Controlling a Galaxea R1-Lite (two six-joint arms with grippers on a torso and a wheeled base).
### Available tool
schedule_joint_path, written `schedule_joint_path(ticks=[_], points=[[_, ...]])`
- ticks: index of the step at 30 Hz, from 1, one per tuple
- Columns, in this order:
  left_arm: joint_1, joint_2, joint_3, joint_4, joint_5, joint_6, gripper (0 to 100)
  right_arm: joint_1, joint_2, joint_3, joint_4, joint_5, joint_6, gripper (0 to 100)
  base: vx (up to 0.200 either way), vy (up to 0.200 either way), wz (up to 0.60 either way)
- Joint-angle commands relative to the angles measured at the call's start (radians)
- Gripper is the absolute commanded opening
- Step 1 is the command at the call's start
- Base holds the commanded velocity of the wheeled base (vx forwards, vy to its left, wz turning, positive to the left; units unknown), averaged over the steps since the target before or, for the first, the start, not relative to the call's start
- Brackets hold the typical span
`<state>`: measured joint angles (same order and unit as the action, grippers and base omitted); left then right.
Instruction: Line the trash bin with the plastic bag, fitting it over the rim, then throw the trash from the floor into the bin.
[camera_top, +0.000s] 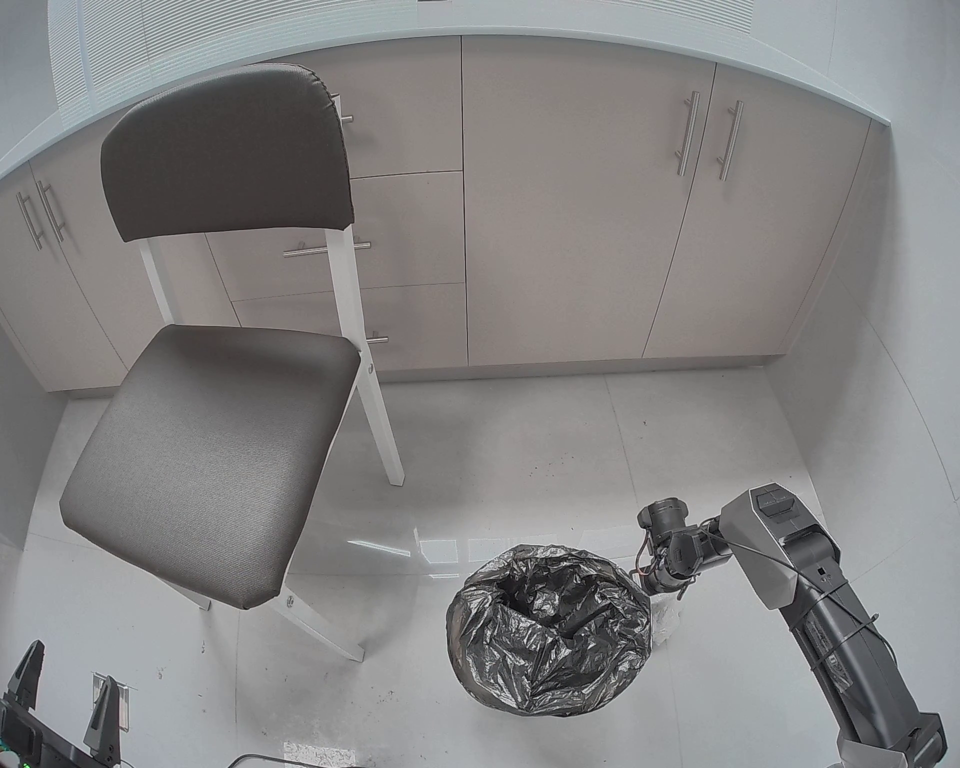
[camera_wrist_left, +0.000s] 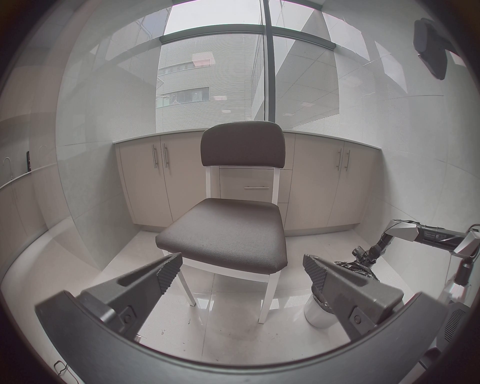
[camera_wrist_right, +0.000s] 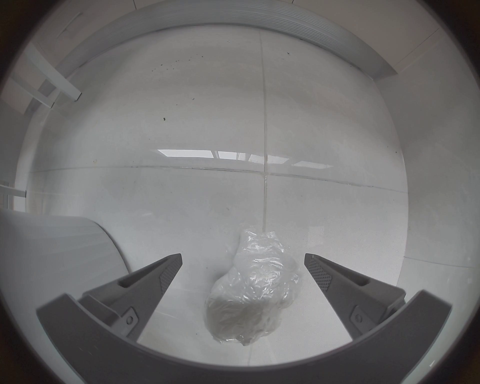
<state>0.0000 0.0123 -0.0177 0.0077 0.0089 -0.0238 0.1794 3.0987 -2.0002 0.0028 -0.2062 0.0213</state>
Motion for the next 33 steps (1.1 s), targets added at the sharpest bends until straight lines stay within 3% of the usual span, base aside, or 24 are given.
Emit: schedule_joint_path(ticks=[1, 16, 20, 23, 33], points=[[0.0, -0.009, 0.015, 0.0, 0.0, -0.001, 100, 0.008, 0.001, 0.0, 0.033, 0.008, 0.0, 100, 0.0, 0.0, 0.0], [0.0, -0.009, 0.015, 0.0, 0.0, -0.001, 100, 0.028, 0.001, 0.0, 0.082, 0.028, 0.003, 100, 0.0, 0.0, 0.0], [0.0, -0.009, 0.015, 0.0, 0.0, -0.001, 100, 0.019, 0.001, 0.0, 0.085, -0.002, 0.002, 100, 0.0, 0.0, 0.0], [0.0, -0.009, 0.015, 0.0, 0.0, 0.001, 100, 0.014, 0.001, 0.0, 0.086, -0.061, -0.004, 100, 0.0, 0.0, 0.0], [0.0, -0.009, 0.015, 0.0, 0.0, -0.001, 100, 0.014, 0.001, 0.0, 0.109, -0.067, -0.012, 100, 0.0, 0.0, 0.0]])
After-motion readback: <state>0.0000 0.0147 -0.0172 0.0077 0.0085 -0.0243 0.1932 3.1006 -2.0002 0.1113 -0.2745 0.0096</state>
